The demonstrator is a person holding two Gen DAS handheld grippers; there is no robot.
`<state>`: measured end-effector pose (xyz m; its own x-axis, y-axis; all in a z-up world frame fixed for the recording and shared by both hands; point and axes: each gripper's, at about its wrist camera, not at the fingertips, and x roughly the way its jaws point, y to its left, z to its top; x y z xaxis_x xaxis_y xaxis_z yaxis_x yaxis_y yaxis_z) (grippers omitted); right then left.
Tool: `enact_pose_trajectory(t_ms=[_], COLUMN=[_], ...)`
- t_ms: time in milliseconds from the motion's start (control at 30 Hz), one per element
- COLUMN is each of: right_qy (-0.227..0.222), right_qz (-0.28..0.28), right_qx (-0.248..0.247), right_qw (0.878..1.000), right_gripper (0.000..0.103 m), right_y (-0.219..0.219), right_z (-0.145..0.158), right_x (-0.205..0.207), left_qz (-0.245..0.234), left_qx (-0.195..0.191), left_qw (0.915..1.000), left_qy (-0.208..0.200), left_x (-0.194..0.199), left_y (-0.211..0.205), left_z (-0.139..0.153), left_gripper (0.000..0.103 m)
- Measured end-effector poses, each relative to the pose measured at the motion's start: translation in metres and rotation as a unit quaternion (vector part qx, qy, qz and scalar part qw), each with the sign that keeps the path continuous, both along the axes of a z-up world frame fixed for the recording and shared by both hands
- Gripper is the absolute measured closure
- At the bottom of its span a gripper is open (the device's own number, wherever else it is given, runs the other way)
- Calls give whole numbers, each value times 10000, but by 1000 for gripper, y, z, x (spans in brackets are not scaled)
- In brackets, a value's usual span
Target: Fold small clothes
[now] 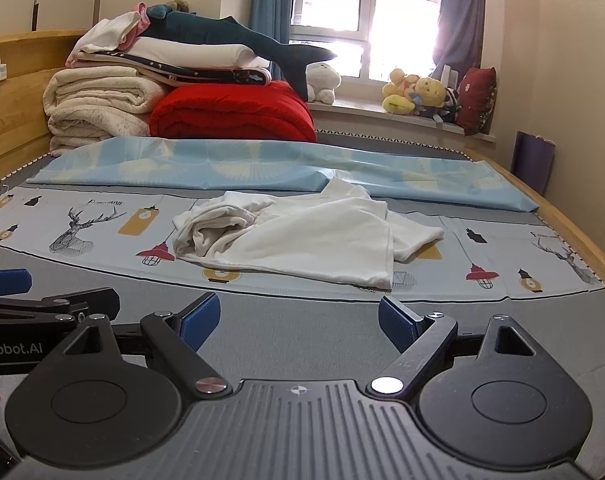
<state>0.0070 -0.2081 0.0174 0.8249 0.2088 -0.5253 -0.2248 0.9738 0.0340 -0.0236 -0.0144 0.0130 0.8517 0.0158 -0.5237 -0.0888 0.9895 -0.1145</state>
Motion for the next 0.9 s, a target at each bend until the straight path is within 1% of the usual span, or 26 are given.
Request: enact_pose_trajectory(t_ms=[267,367,433,500,533,600,667,700,733,767,833,867,900], right_qy=[18,-29,-76,-95,-84,-85,-72,-31,12,24,-27,-63,-76], right_qz=[6,-52,-172,-329,-387,-489,-581,-588,-592,-611,-694,-731,-758], right_qx=[94,149,221,370,459,578,621,625,627,616,499,427,395], right_qw=[10000,9999,9996,9987,9982,9971,9963,9963,9963,9962,9963,9964,9963], right_gripper=[16,17,23,25,25,25,25,27,31,33,36,38,40], right_y=[0,-6,-11,-21,-26,-37,-48,-52,-58,-63,-72,-77,-82], right_z=[0,1,2,3,4,6,7,7,7,7,8,8,7], right_x=[3,4,6,11,14,20,26,29,32,35,39,41,42], left_qz=[4,3,-2,-15,-48,-138,-269,-325,-353,-379,-442,-473,-508], left_qx=[68,116,141,201,254,298,261,188,104,77,146,184,204], left_qw=[10000,9999,9999,9998,9996,9993,9989,9987,9986,9982,9975,9972,9969], left_qy=[35,4,20,53,96,198,295,336,391,451,527,549,573], left_x=[1,1,3,5,7,11,16,19,25,33,50,61,73], left_y=[-3,-5,-7,-9,-12,-15,-17,-17,-17,-18,-23,-26,-29], left_z=[-2,-3,-5,-7,-9,-12,-14,-15,-16,-17,-21,-24,-28], left_gripper=[2,7,11,24,28,45,48,51,55,63,71,78,82])
